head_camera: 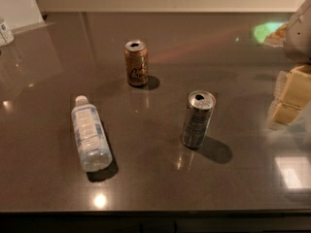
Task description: Move redbull can near orange can
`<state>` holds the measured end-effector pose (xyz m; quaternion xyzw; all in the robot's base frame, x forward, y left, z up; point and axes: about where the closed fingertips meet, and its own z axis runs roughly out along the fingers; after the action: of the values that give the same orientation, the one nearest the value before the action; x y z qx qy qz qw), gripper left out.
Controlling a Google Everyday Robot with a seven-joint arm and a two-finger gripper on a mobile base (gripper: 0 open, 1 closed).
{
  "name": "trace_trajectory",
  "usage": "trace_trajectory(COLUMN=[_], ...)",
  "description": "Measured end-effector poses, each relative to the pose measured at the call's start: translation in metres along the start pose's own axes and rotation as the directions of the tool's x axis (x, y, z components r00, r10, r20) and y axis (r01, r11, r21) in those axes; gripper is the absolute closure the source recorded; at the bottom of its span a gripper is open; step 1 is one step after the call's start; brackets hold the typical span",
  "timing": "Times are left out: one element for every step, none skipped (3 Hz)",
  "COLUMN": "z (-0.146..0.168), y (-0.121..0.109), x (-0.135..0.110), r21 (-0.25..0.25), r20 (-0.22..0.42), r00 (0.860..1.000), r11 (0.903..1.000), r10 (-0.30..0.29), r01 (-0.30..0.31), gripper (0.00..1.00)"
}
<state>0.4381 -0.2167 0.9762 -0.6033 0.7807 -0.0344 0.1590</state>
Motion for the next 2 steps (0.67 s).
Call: trace_trajectory(z=[0.0,0.013], y=[0.0,0.01], x=[0.0,-0.014], r21=[0.0,-0.031], r20=[0.0,0.034], r00=[1.0,0.999], r11=[1.0,0.999], r10=[0.0,-0.032], r01=[0.0,0.033], gripper=[0.0,0.0])
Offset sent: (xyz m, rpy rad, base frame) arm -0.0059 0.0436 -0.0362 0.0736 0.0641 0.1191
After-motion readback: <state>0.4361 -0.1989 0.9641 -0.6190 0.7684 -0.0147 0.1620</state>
